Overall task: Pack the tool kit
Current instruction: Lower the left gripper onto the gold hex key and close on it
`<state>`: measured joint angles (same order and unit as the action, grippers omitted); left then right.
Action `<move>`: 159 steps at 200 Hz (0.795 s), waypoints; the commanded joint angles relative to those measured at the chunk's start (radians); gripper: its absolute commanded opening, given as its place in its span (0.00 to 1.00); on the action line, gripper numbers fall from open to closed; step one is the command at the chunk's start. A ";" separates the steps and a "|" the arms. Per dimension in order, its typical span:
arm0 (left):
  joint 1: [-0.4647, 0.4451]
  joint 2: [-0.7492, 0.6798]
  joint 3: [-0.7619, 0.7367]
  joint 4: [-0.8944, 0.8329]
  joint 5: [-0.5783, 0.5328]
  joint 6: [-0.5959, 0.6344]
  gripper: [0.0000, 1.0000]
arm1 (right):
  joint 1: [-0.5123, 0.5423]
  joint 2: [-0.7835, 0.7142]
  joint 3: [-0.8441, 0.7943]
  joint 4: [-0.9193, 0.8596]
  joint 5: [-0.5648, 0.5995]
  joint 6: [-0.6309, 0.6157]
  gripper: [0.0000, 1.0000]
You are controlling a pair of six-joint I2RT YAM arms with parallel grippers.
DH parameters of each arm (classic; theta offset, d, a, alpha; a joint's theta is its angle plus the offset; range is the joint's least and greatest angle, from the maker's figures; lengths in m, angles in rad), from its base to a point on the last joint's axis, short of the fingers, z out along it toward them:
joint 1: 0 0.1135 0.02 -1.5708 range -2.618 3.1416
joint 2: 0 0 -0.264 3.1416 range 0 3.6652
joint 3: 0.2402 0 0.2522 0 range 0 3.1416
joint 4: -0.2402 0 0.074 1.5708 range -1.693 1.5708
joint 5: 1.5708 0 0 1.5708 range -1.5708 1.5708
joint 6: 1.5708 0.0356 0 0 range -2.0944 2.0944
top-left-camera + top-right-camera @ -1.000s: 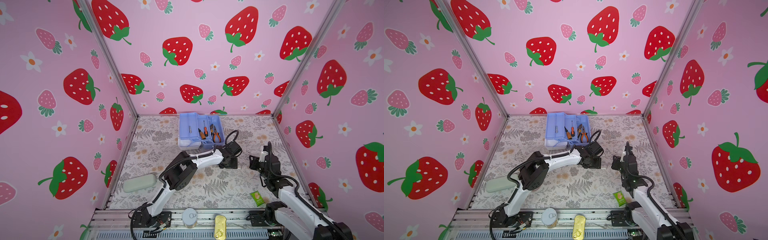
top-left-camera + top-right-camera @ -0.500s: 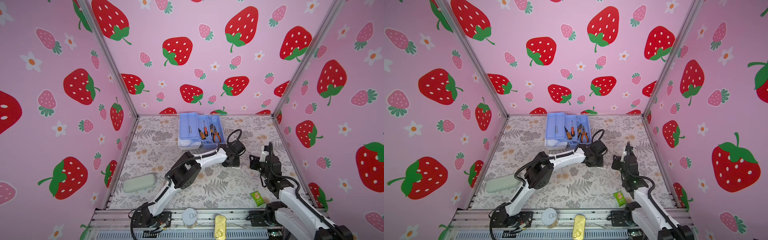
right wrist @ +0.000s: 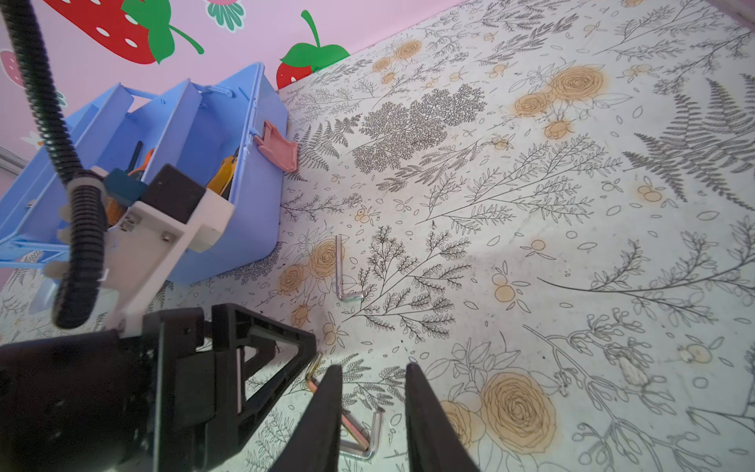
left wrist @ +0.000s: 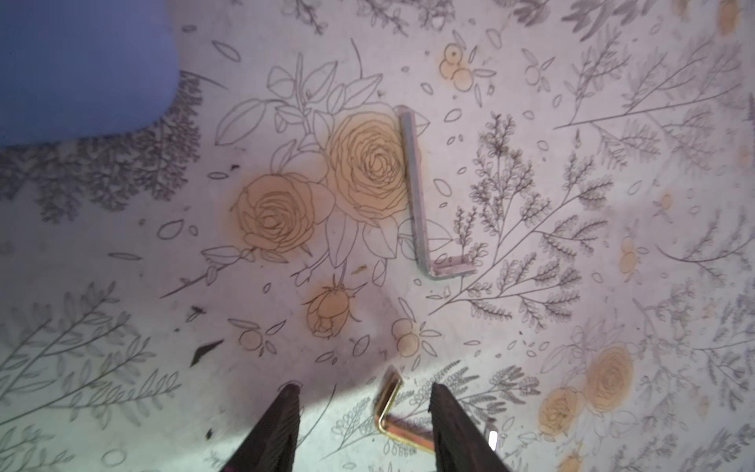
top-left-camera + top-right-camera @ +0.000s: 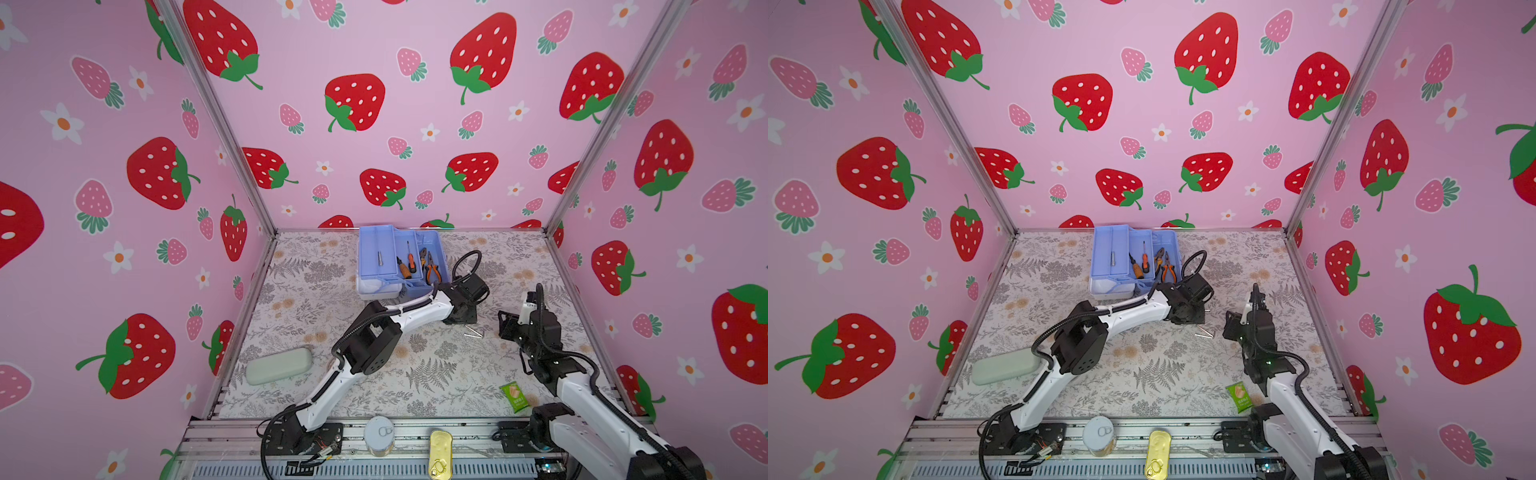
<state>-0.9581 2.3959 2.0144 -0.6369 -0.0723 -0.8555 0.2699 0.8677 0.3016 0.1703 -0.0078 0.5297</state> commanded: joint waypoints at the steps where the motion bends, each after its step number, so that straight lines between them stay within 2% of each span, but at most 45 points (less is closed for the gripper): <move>1: -0.041 -0.015 0.053 -0.136 -0.067 0.016 0.54 | -0.006 0.005 0.004 0.000 0.008 0.001 0.29; 33: -0.050 0.030 0.099 -0.191 -0.058 -0.004 0.55 | -0.007 0.002 0.002 -0.001 0.014 -0.001 0.29; 83: -0.054 0.082 0.173 -0.221 -0.053 -0.022 0.61 | -0.007 0.005 0.003 0.000 0.016 0.000 0.30; 159: -0.052 0.200 0.346 -0.344 -0.077 -0.030 0.49 | -0.006 0.005 0.002 -0.001 0.014 0.002 0.30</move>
<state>-1.0119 2.5492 2.2963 -0.8993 -0.1200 -0.8684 0.2699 0.8715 0.3016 0.1699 -0.0040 0.5297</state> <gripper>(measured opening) 0.506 0.303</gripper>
